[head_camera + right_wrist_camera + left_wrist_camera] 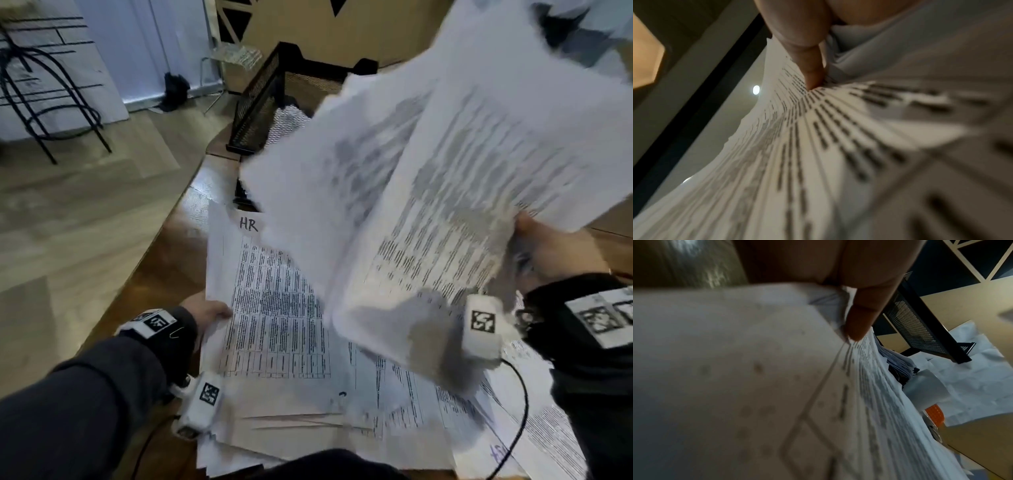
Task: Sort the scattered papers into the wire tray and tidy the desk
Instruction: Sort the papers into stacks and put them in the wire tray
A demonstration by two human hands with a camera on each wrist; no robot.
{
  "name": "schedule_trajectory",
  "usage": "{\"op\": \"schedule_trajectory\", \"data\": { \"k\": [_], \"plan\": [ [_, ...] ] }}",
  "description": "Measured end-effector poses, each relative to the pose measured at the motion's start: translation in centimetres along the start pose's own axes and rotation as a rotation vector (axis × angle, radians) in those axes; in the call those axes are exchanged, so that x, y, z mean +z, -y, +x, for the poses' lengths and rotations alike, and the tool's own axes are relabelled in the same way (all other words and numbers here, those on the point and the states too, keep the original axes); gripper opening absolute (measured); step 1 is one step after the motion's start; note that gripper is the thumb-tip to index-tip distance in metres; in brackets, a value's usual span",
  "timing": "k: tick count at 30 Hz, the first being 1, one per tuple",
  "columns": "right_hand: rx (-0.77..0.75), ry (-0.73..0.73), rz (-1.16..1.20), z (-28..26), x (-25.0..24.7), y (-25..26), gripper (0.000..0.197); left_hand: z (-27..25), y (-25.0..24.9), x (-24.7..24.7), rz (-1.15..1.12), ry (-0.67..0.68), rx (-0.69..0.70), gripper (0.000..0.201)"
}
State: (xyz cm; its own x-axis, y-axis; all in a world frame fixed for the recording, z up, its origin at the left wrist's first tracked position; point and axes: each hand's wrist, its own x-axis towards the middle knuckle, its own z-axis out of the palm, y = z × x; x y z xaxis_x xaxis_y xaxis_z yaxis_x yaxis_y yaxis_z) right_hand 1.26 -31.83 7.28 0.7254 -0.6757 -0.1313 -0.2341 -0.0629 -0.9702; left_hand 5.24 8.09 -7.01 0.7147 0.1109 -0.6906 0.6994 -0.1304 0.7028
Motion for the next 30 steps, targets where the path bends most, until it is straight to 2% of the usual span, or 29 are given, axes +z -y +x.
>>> {"op": "schedule_trajectory", "data": {
  "k": [2,3,4,6,8,9,10,12,13,14,16,17,20,23,26,28,30],
  "plan": [
    [0.031,0.070,-0.165,-0.7,1.5,-2.1,0.007,-0.3,-0.2,0.2,-0.114,-0.003,-0.007,0.054],
    [0.045,0.120,-0.230,-1.0,2.2,-3.4,0.005,-0.2,-0.2,0.2,-0.163,-0.020,-0.022,0.065],
    [0.076,0.172,-0.318,-1.1,3.0,-4.7,0.003,-0.4,-0.3,0.1,-0.219,-0.029,-0.033,0.063],
    [0.136,0.284,-0.520,-1.2,3.9,-7.2,0.014,-0.2,-0.4,0.0,-0.322,-0.031,-0.047,0.045],
    [0.199,0.351,-0.636,-1.4,4.7,-9.0,0.017,-0.5,-0.7,0.4,-0.295,0.008,-0.079,0.042],
    [0.233,0.360,-0.647,-1.6,5.1,-9.5,0.018,-0.7,-0.8,0.3,-0.264,0.037,-0.042,0.046],
    [0.268,0.367,-0.650,-1.6,5.3,-10.0,0.021,-0.8,-0.8,0.2,-0.215,0.054,-0.022,0.058],
    [0.329,0.389,-0.743,-1.6,5.9,-10.2,0.040,1.0,0.5,0.0,-0.042,0.077,0.029,0.100],
    [0.347,0.394,-0.830,-1.7,6.2,-10.1,0.046,1.9,1.1,-0.2,0.033,0.070,0.065,0.106],
    [0.360,0.384,-0.901,-1.9,6.5,-10.1,0.050,1.6,1.0,0.2,0.062,0.049,0.095,0.095],
    [0.314,0.366,-0.957,-2.4,7.5,-10.5,0.045,-0.3,0.2,1.0,0.103,0.022,0.120,0.058],
    [0.294,0.373,-0.964,-2.8,8.2,-10.8,0.041,-0.8,0.0,1.5,0.123,0.012,0.136,0.051],
    [0.245,0.404,-0.942,-3.8,10.4,-11.6,0.035,-1.2,0.2,2.2,0.164,0.012,0.177,0.050],
    [0.218,0.419,-0.887,-4.0,11.0,-11.6,0.036,-0.8,0.6,1.6,0.295,-0.022,0.149,0.053],
    [0.232,0.464,-0.866,-3.4,9.7,-11.0,0.009,-0.3,0.7,1.0,0.326,-0.077,0.162,0.047],
    [0.264,0.526,-0.861,-3.3,8.8,-10.7,0.019,-0.1,0.6,0.9,0.238,-0.097,0.155,0.031],
    [0.269,0.570,-0.928,-3.4,8.3,-11.0,0.045,0.1,0.6,0.9,0.211,-0.106,0.104,0.024]
  ]
}}
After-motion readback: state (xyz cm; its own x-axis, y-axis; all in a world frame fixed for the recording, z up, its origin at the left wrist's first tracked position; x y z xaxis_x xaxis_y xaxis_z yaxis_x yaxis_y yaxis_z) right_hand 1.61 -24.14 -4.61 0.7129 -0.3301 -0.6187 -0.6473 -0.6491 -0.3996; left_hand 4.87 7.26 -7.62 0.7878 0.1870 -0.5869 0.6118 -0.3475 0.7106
